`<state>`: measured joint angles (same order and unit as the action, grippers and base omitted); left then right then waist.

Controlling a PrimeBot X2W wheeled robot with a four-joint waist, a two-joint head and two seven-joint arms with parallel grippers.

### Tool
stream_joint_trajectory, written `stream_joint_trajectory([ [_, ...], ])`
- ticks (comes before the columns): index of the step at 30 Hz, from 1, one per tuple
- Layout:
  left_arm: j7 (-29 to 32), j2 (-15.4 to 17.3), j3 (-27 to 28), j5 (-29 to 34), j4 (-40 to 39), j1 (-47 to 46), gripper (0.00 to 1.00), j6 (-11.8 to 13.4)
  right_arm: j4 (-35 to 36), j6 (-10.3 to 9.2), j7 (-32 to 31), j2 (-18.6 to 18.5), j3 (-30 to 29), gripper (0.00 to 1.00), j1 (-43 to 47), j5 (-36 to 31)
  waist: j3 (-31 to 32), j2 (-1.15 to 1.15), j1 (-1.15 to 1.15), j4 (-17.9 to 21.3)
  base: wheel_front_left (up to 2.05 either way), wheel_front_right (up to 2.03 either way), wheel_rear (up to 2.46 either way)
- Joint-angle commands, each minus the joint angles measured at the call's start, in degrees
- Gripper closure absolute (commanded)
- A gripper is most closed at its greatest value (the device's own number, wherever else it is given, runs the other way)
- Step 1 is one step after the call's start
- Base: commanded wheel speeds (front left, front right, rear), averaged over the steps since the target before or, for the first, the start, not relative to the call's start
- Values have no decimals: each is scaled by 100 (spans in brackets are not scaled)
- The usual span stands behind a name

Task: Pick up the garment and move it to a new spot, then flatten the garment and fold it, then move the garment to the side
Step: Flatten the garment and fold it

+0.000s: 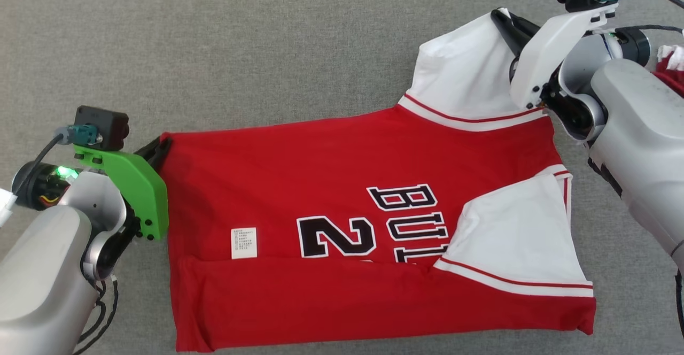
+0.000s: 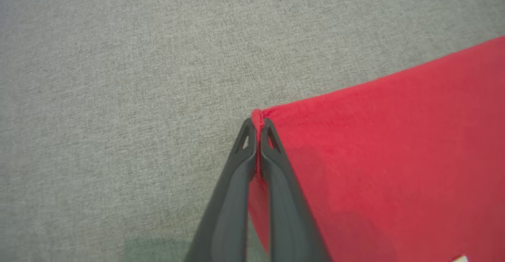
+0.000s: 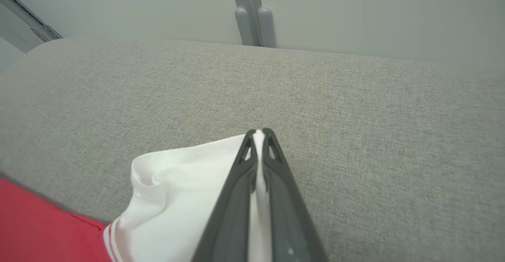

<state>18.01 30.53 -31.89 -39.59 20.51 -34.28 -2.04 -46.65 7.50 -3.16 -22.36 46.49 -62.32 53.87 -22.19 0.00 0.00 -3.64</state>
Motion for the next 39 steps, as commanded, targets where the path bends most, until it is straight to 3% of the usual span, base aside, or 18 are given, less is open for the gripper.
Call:
stream_joint_trajectory([
  [1,60,120,-1,-52,52,122,100,-25,40,-2,65,-53,69,100,124,71,284,0,0,104,0,0,0],
  [18,718,500,-152,-504,-159,877,100,-152,973,-2,-160,-805,892,100,986,743,1612,0,0,477,0,0,0],
  [30,1545,750,-515,-591,-288,930,100,-328,1930,-2,-1171,-1490,1253,100,1602,1127,1779,0,0,622,0,0,0],
  [39,1829,739,-720,-707,-149,971,100,-393,2476,-2,-1740,-1674,1293,100,2069,1452,1808,0,0,682,0,0,0],
])
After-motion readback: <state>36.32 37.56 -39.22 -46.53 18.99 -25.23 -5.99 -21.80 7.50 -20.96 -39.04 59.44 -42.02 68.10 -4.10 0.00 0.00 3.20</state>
